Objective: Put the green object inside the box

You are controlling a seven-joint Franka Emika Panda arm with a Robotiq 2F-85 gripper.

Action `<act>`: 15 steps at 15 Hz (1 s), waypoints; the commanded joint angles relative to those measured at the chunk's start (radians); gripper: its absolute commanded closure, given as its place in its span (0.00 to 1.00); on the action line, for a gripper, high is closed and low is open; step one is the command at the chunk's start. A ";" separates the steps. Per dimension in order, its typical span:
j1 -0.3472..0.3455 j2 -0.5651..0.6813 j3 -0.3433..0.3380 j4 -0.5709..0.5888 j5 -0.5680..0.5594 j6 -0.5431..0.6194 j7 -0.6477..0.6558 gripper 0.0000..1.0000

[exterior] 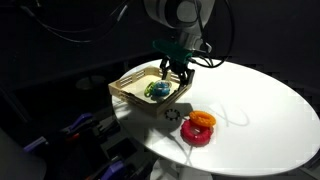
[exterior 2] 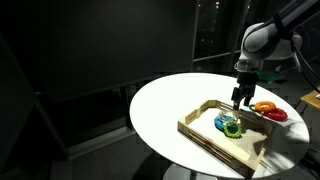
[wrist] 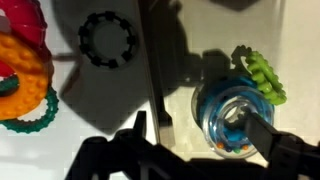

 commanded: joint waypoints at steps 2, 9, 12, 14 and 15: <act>0.004 -0.057 -0.047 0.003 -0.116 -0.090 0.079 0.00; 0.004 -0.159 -0.104 -0.018 -0.287 -0.152 0.198 0.00; -0.001 -0.214 -0.120 -0.028 -0.330 -0.174 0.238 0.00; -0.008 -0.252 -0.125 -0.032 -0.340 -0.200 0.238 0.00; -0.011 -0.272 -0.126 -0.033 -0.341 -0.221 0.227 0.00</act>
